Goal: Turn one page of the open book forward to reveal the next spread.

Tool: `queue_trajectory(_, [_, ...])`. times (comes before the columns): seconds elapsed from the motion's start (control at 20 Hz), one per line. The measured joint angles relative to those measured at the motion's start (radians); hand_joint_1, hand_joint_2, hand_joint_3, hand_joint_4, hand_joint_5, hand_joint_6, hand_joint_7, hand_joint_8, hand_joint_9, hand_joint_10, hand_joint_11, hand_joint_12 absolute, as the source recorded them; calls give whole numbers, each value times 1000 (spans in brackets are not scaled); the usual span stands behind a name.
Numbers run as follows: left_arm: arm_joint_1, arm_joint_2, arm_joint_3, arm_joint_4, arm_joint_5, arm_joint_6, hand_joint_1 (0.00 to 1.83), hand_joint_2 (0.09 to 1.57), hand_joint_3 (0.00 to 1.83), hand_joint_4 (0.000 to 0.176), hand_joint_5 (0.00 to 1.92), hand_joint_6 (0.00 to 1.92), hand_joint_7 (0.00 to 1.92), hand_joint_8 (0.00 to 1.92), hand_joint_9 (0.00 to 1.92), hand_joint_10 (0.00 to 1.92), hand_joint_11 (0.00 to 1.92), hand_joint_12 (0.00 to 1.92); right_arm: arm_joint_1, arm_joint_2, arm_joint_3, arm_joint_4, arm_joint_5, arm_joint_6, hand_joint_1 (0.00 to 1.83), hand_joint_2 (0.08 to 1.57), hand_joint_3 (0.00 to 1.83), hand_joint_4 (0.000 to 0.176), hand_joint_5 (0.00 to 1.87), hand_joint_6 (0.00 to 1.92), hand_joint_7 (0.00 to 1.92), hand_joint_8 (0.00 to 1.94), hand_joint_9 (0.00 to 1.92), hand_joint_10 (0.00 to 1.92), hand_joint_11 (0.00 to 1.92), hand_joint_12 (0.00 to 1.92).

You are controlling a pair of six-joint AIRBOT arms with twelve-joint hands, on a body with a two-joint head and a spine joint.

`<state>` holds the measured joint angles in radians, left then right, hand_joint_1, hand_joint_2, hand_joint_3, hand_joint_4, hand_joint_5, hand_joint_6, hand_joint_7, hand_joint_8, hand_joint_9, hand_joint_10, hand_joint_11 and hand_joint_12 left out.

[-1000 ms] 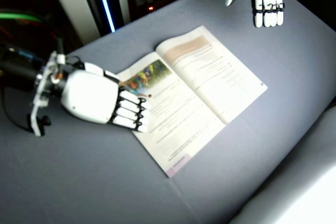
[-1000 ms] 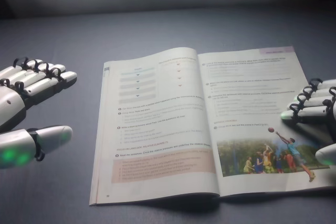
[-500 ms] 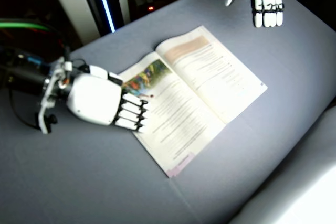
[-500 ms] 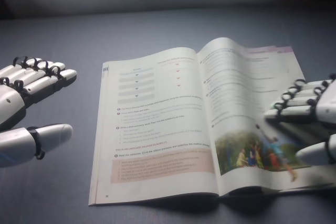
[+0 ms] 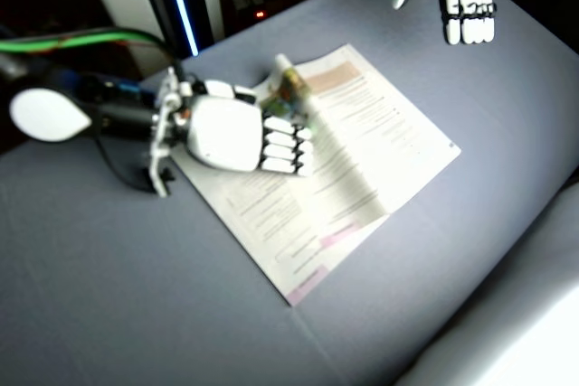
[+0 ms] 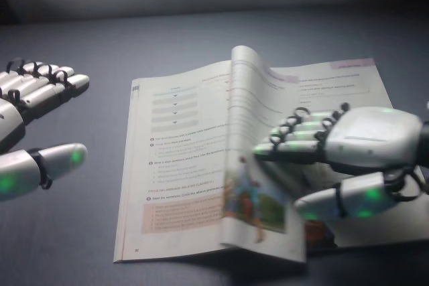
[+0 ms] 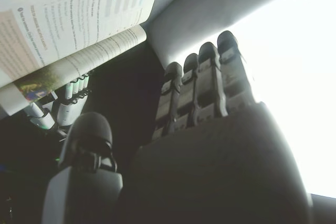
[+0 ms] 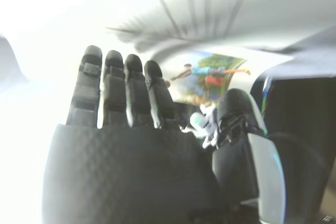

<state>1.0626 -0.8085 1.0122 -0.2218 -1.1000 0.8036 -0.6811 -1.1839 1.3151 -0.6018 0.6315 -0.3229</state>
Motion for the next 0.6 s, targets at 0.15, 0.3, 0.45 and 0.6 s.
queue_trajectory(0.15, [1,0,10,-12,-19,0,0,1369,5,0,147,15,121,19,86,12,58,86,67,-62,15,-60,21,12,0,1267,0,0,87,0,98,0,94,2,59,33])
queue_trajectory(0.3, [1,0,15,-49,-49,0,0,1324,0,0,95,2,65,2,43,3,40,77,134,-117,34,-200,34,107,0,1284,0,0,164,12,154,8,145,9,77,33])
queue_trajectory(0.45, [1,0,25,-60,-65,0,0,1343,0,0,118,9,107,16,98,21,84,97,160,-150,30,-271,99,161,0,1281,0,0,193,6,208,8,209,12,118,48])
queue_trajectory(0.6, [1,0,27,-70,-67,0,0,1312,0,0,132,1,110,0,108,3,88,110,180,-153,-1,-324,174,192,0,1312,10,0,231,15,234,12,198,10,105,42])
